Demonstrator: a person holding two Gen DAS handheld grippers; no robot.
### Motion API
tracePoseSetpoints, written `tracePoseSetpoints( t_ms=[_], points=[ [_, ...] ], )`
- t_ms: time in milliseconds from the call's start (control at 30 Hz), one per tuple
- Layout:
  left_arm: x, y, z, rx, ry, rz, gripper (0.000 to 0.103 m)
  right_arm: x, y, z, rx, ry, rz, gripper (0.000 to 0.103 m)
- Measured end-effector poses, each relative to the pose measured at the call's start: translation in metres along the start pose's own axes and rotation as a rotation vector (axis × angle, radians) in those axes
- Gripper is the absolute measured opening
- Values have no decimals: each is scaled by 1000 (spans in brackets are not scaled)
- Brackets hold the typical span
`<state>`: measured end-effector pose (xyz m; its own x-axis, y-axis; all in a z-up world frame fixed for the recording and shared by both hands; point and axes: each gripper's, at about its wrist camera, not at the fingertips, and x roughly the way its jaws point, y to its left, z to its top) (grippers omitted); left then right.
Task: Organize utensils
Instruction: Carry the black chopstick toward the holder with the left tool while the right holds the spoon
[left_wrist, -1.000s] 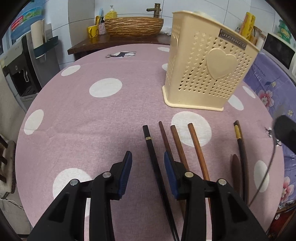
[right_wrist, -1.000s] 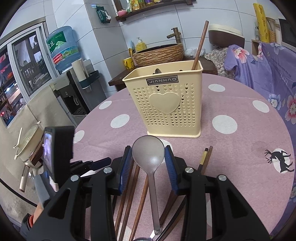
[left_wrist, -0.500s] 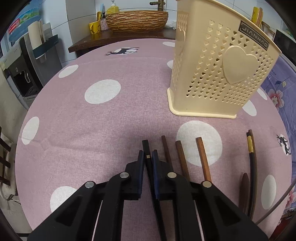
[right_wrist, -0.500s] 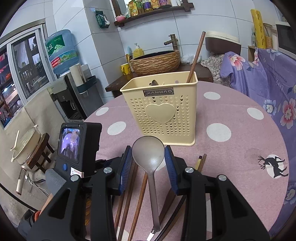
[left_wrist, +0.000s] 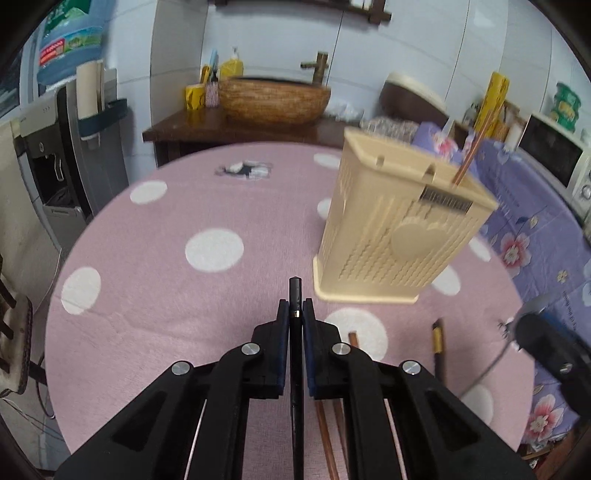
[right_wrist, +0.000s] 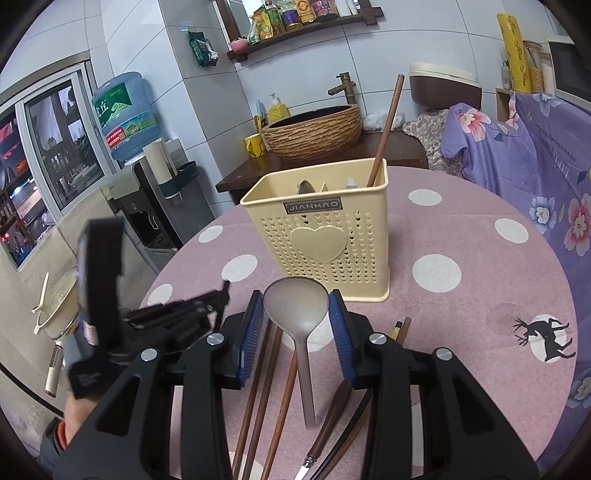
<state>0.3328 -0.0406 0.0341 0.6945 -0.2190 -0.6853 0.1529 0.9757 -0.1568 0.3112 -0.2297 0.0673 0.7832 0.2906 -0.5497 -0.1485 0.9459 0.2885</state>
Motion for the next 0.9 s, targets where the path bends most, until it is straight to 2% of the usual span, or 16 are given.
tracePoseSetpoints(
  t_ms=[333,567,900],
  points=[
    [-65,9,32,-26,-220,1,8,-7,6,6,-19,-8,-21,37],
    [-67,14,34,-34,-239,10,8,-5,6,7,-18,3,-25,37],
    [-74,18,37,-40,-224,-28,8,-4,5,10,-19,10,-11,37]
  ],
)
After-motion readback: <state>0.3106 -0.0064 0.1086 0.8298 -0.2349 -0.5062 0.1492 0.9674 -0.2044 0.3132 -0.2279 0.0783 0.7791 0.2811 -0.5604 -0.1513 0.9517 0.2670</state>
